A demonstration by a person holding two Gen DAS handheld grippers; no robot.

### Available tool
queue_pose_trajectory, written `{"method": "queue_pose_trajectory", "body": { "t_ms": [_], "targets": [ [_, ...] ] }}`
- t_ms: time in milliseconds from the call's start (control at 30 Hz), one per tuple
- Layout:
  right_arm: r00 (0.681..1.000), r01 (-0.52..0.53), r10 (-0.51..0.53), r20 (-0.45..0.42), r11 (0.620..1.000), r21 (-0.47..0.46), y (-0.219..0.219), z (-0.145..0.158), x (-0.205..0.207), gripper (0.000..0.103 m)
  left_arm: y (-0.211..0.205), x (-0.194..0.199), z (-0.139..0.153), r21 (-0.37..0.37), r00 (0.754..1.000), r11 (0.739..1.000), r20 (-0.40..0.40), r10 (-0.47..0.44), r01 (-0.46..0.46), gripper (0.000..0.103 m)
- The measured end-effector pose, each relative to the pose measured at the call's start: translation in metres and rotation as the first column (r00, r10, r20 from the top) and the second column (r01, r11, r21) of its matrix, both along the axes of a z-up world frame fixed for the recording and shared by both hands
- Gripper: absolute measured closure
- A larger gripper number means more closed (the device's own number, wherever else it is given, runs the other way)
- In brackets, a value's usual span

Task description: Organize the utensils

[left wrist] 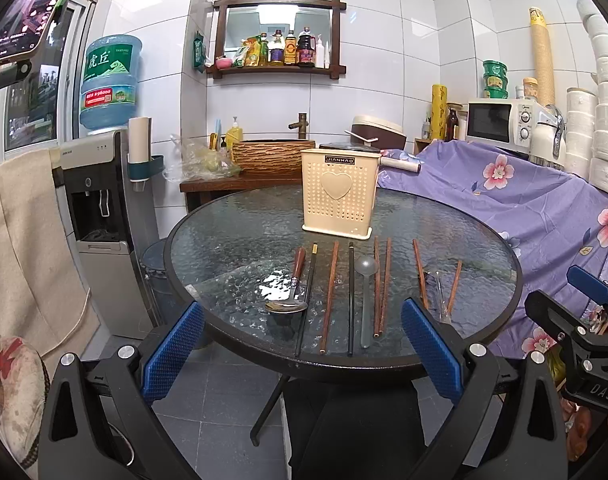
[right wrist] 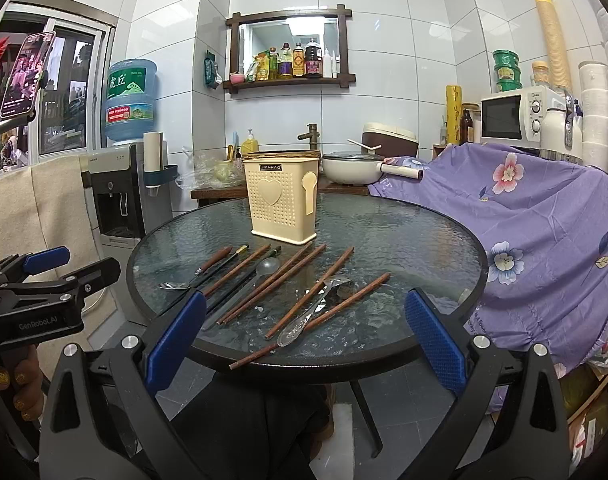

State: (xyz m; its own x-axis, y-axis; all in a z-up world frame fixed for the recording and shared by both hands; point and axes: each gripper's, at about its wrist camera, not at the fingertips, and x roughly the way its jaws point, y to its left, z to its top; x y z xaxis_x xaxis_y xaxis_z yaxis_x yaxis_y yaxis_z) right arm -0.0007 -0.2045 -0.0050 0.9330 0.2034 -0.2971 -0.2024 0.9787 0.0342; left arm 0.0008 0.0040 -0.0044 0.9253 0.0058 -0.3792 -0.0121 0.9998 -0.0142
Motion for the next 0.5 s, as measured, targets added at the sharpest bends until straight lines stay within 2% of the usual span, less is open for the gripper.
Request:
{"method": "queue_pose_trajectory", "body": {
  "t_ms": [500],
  "targets": [
    [1.000, -0.001, 0.001, -0.012, 1.000, 0.000, 0.0026, -0.0080, 0.0032, 0.005, 0.0025, -0.0002, -0.0018, 0.002, 1.000, 1.000, -0.006, 0.002, -0.002, 0.006]
  ]
}}
